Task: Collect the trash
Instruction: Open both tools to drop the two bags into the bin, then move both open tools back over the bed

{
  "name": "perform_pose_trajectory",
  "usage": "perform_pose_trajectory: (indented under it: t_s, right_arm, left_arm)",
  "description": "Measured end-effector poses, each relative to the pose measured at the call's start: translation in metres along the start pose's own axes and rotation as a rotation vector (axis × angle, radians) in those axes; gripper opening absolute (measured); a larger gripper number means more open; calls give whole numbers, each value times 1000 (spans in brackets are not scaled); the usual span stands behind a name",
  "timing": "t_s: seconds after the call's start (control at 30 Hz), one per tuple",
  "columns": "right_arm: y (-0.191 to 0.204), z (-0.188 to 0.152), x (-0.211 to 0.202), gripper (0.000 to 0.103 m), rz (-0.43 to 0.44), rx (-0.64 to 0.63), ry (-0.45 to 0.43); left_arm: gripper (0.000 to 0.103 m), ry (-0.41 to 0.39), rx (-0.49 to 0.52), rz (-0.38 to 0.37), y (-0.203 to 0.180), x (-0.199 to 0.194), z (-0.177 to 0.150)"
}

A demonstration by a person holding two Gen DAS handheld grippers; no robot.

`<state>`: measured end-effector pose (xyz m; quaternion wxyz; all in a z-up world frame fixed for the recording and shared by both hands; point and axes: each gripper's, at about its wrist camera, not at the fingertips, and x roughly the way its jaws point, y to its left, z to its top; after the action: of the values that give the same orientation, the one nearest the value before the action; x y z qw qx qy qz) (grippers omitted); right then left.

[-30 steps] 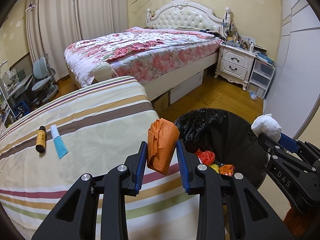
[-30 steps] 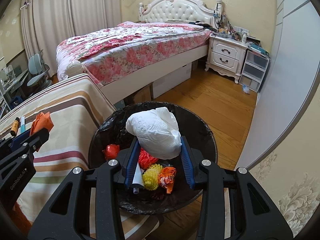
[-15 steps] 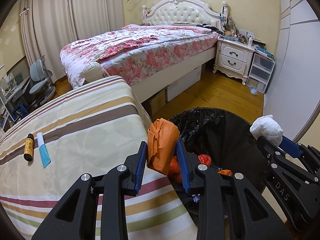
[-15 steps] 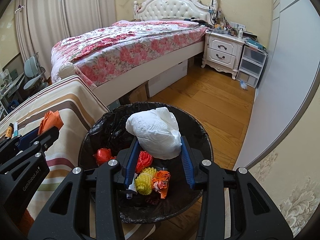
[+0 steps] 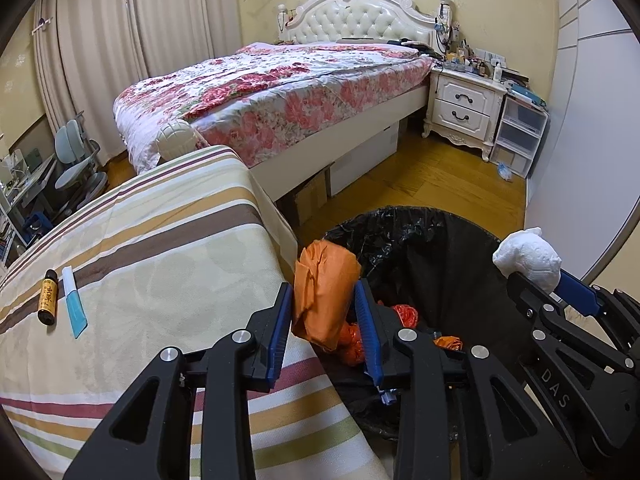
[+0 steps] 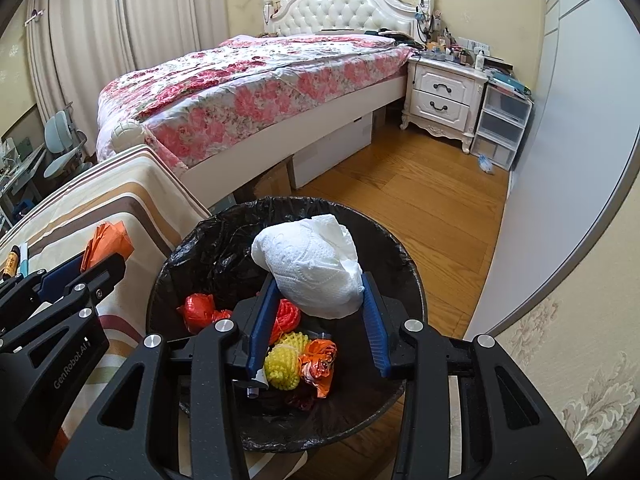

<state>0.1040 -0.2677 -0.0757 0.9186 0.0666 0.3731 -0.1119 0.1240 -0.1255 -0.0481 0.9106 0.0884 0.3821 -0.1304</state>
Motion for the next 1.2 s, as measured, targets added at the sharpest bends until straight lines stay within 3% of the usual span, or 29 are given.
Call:
perform_pose_trajectory:
  t_s: [0.07, 0.2, 0.37, 0.8, 1.2]
  right_arm:
    - [0, -1, 1, 49, -7, 2, 0]
    - [-3, -3, 0, 56, -19, 14, -2]
    - [0, -4, -3, 56, -23, 14, -6]
    - [42, -8, -14, 60, 32, -55, -8]
    - [132, -15, -24, 64, 212, -173, 21]
  left_arm:
    - [51, 1, 2, 3, -1, 1, -1]
    - [58, 1, 5, 10, 1, 1, -4]
    - [69, -6, -15, 20, 10, -4, -5]
    - [70, -15, -94, 100, 64, -21, -17]
    - [70, 16, -222, 246, 155, -42, -52]
